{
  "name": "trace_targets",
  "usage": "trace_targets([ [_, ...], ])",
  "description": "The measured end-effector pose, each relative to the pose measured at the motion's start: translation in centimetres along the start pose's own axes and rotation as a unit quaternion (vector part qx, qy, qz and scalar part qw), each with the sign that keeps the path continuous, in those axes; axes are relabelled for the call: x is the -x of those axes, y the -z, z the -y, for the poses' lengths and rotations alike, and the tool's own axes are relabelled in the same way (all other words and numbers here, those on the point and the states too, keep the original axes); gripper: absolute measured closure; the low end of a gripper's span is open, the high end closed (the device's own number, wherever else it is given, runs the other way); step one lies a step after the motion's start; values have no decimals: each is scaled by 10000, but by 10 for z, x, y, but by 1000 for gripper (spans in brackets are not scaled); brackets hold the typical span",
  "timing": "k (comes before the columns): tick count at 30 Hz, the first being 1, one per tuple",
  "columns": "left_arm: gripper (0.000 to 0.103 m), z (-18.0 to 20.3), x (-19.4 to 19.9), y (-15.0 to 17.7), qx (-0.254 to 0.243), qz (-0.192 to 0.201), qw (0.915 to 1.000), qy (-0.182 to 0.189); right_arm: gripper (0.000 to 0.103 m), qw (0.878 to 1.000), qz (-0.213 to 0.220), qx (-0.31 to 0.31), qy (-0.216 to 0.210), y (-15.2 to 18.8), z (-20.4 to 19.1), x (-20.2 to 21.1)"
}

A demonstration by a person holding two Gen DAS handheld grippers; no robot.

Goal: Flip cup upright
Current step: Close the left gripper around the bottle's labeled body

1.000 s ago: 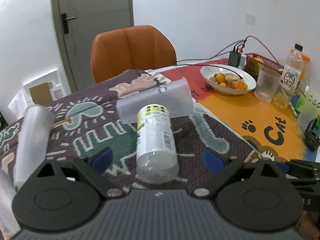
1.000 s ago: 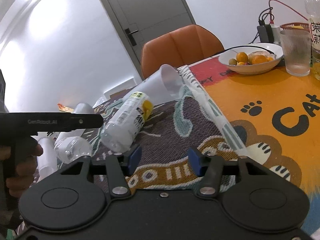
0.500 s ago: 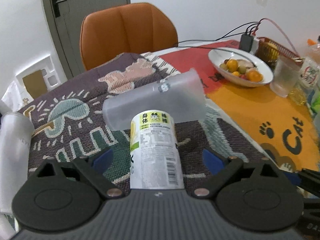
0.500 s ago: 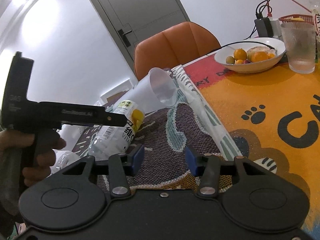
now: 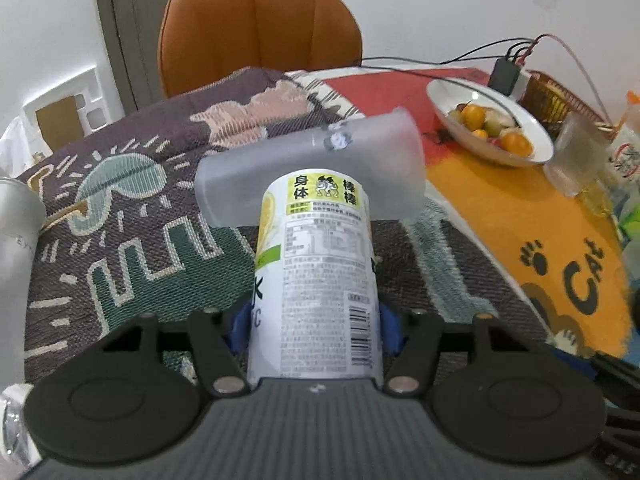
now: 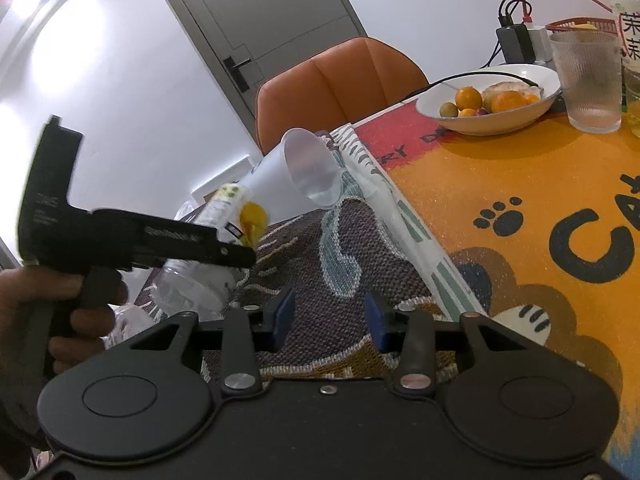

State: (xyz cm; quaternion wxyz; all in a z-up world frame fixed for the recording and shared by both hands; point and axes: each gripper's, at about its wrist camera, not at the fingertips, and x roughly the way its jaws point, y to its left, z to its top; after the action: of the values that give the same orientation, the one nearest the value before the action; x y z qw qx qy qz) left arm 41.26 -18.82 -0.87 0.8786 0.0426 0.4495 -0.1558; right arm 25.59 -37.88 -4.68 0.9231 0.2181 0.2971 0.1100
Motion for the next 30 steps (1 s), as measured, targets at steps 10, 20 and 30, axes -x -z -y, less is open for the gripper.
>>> trace_targets([
  [10,42,6,55,27,-152,254,9995,92,63,9999,122,92,-54,12,-17,30],
  [20,42,8,101,79,-185,344,9992,90,62,9996,97,220,-170,34,-34,59],
  [30,42,-1,138,124,113,499,9987,3,62,9981,27,491,-376,55,-55,79],
])
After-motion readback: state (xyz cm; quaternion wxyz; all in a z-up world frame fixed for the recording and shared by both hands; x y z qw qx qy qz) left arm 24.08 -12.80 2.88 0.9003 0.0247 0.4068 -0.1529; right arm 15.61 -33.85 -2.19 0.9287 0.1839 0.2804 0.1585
